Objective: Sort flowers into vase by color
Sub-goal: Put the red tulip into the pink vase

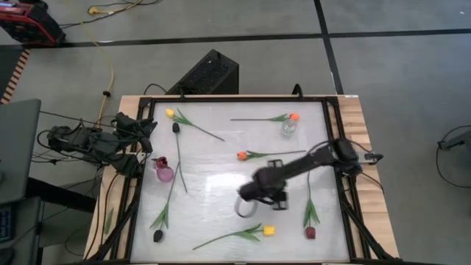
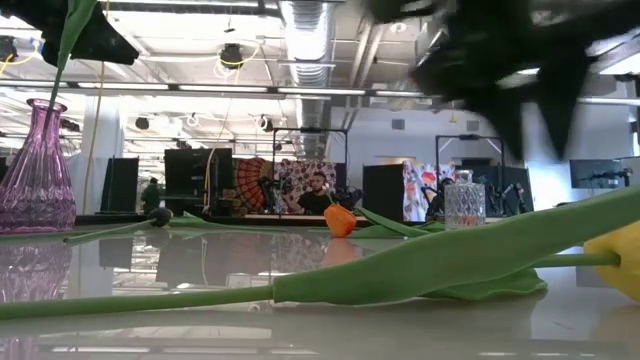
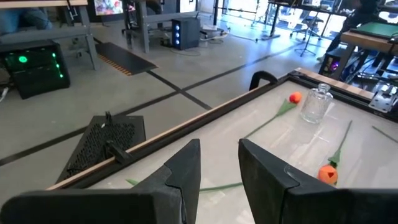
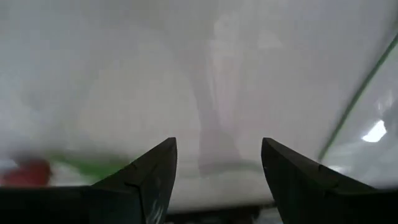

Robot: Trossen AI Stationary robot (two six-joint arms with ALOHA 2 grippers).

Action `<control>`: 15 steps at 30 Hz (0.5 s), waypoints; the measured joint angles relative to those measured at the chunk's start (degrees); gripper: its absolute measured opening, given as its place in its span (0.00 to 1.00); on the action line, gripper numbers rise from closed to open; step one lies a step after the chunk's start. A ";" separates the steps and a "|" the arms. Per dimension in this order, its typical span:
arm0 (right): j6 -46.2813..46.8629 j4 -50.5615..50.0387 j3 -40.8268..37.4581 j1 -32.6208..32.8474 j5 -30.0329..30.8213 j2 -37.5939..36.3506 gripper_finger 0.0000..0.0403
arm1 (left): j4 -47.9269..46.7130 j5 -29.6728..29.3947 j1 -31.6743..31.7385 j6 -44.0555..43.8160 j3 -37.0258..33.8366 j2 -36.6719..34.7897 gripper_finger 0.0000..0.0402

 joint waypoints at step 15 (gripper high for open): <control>-33.01 5.99 -32.48 14.47 5.26 -9.36 0.64 | -0.02 -0.05 0.01 -0.07 0.00 0.00 0.24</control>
